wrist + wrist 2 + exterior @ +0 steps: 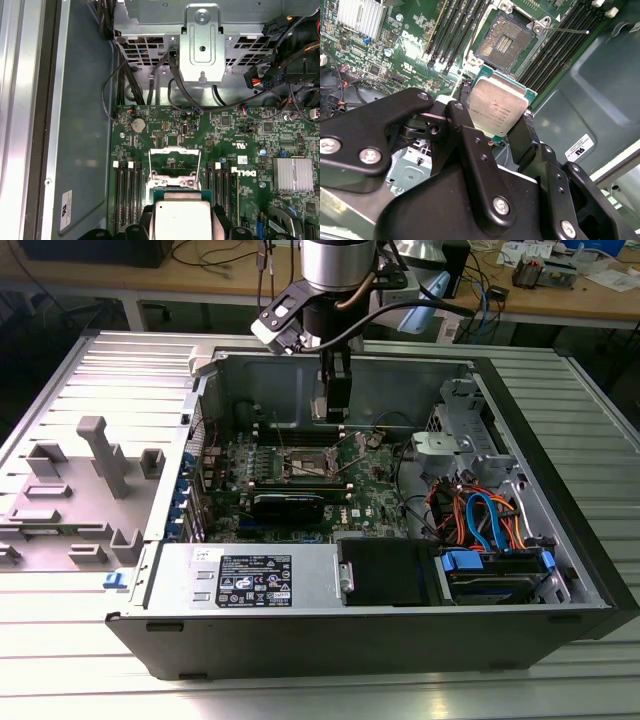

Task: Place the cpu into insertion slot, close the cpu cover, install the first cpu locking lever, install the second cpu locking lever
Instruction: 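Place the cpu into insertion slot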

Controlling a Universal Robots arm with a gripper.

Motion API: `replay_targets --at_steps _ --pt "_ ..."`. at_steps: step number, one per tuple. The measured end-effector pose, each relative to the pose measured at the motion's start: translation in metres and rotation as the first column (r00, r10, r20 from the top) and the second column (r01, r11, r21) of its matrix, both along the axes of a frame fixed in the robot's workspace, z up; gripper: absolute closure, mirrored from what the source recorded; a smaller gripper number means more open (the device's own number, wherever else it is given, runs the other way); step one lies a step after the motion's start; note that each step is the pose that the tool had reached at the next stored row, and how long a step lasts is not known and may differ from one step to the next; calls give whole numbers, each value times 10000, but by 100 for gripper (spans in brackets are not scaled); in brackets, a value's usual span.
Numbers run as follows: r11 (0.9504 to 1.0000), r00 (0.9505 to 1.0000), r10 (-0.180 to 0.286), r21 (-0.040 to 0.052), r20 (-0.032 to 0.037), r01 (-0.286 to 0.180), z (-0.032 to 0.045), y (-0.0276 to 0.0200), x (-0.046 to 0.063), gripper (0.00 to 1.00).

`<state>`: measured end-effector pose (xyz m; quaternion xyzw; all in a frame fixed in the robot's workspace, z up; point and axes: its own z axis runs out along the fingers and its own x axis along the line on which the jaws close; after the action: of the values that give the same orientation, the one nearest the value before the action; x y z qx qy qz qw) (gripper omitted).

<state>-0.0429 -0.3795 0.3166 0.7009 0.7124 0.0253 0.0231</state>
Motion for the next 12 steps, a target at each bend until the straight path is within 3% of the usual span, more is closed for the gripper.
replay_targets --at_steps 12 --pt "10000 10000 0 0 0 0 -5 0 -11 46"
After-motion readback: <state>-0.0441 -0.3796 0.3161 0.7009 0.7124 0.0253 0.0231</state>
